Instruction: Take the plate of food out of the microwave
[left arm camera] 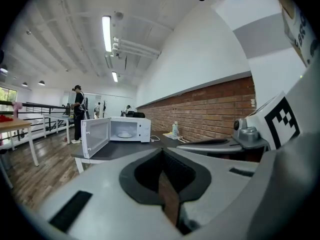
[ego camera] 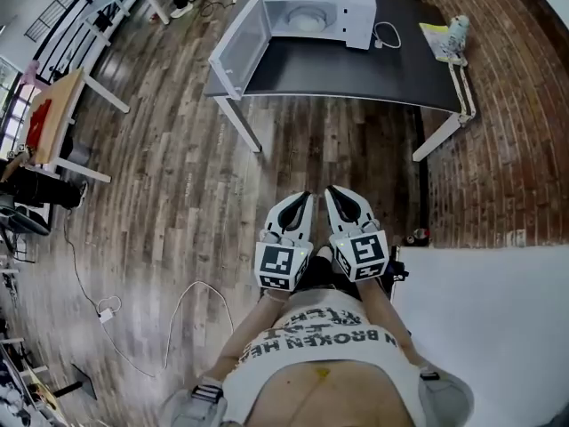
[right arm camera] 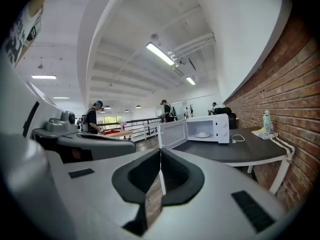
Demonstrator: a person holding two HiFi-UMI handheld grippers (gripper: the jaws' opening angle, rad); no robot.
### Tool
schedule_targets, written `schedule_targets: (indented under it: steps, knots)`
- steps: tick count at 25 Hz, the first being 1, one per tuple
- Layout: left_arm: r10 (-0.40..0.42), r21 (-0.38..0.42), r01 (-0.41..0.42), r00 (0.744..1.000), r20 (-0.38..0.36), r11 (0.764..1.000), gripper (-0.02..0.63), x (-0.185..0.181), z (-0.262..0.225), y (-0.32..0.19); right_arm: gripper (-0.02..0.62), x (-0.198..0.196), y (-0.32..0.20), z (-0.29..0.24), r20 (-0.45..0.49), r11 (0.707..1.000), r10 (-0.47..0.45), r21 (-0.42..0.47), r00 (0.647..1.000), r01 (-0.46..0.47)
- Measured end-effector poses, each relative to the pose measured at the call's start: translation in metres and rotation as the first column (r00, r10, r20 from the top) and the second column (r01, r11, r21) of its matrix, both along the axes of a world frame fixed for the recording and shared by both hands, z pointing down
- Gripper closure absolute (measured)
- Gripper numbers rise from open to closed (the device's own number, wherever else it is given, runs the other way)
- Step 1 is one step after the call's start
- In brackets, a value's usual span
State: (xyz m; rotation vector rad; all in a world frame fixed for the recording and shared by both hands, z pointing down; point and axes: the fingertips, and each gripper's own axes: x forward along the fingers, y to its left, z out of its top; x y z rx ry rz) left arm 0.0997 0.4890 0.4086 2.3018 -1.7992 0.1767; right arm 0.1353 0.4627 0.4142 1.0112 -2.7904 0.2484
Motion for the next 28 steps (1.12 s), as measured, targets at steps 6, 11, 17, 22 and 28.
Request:
schedule_targets:
  steps: [6,11,17,22,28]
  knots:
    - [0.011,-0.013,-0.011,1.0,-0.011,1.0,0.598,-0.003,0.0,-0.013,0.586,-0.003,-0.013,-0.003,0.019,1.0,0.002,-0.009,1.0,-0.002]
    - [0.032,-0.009,-0.032,0.999,-0.032,0.999,0.6,-0.009,0.002,-0.039,0.586,-0.011,-0.035,-0.005,0.016,1.0,0.002,0.001,1.0,-0.003]
    - [0.073,0.008,-0.073,0.995,-0.063,0.997,0.598,-0.022,-0.003,-0.08,0.586,-0.03,-0.071,-0.01,0.016,1.0,0.01,0.004,1.0,-0.01]
    - [0.108,0.032,-0.107,0.993,-0.037,0.994,0.599,-0.038,-0.012,-0.118,0.586,-0.049,-0.107,-0.016,0.009,0.999,0.03,0.019,1.0,-0.03]
    - [0.131,0.049,-0.129,0.991,-0.036,0.99,0.599,-0.064,-0.018,-0.159,0.586,-0.076,-0.146,-0.018,0.011,0.998,0.048,0.026,0.999,-0.048]
